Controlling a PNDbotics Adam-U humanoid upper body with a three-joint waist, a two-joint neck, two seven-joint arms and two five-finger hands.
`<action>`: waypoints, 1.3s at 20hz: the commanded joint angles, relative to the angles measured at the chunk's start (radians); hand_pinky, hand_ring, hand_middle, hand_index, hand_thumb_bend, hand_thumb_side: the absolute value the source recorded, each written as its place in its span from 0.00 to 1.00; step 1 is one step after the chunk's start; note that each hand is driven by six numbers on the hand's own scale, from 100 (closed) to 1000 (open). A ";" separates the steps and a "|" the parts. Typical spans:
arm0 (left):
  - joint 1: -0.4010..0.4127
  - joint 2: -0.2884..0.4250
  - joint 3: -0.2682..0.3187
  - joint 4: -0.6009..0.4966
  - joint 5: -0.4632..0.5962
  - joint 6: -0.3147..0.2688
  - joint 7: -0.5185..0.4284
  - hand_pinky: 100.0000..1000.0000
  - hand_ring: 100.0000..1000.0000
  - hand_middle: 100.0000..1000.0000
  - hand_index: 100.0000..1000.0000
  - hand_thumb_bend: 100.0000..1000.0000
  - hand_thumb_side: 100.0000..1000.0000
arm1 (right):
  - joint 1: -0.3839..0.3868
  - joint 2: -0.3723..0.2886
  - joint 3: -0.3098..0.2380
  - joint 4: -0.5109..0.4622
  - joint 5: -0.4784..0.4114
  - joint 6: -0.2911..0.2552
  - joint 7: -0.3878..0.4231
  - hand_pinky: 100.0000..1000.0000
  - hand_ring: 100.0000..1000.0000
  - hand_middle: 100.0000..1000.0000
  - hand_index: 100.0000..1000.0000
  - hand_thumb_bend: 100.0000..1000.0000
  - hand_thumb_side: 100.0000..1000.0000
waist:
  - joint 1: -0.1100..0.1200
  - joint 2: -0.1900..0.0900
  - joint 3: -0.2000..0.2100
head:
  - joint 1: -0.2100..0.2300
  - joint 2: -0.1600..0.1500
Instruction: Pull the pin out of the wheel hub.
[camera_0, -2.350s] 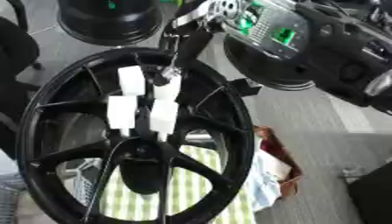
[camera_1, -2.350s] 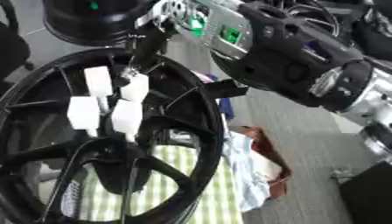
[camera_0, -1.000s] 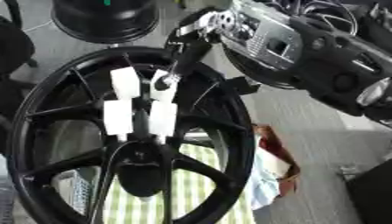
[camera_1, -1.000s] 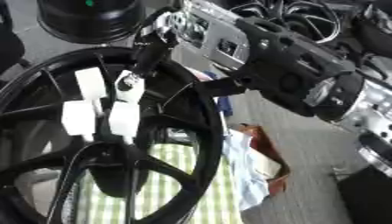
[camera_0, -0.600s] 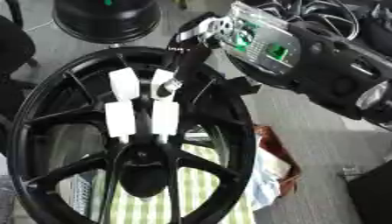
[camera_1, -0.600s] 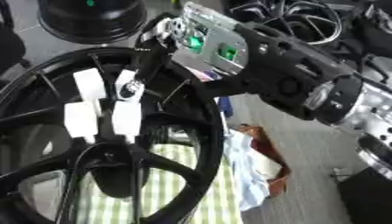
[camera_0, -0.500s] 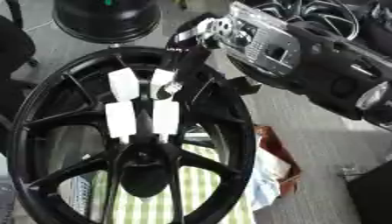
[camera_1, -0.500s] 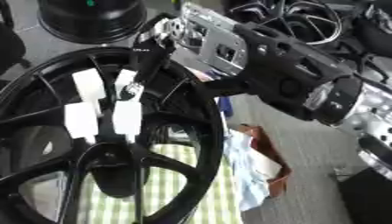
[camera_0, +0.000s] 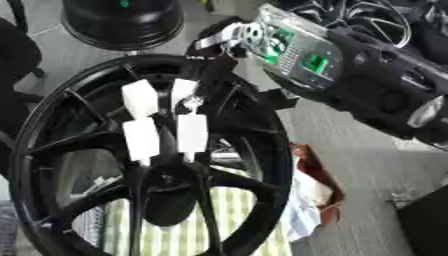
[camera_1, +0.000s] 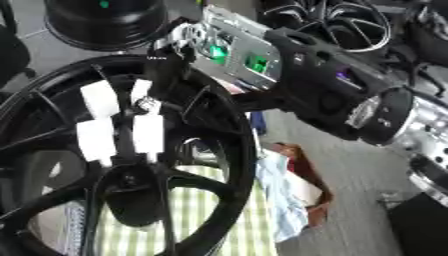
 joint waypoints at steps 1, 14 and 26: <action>-0.010 0.019 0.005 -0.011 0.003 -0.003 -0.001 0.81 0.87 0.75 0.82 0.45 0.53 | -0.016 -0.010 -0.009 -0.004 -0.009 0.140 0.128 0.77 0.86 0.78 0.84 0.46 0.34 | 0.008 -0.013 0.001 | -0.001 -0.013; -0.010 0.016 0.007 -0.013 0.006 -0.006 0.000 0.81 0.87 0.75 0.82 0.44 0.53 | -0.006 0.002 -0.021 0.044 -0.012 0.123 0.122 0.77 0.86 0.79 0.83 0.34 0.23 | 0.009 -0.003 0.010 | -0.005 -0.022; -0.010 0.014 0.006 -0.009 0.005 -0.003 -0.001 0.81 0.87 0.75 0.82 0.44 0.53 | -0.008 0.004 -0.028 0.020 -0.083 0.139 0.027 0.74 0.82 0.71 0.75 0.15 0.22 | 0.009 -0.001 0.009 | -0.006 -0.023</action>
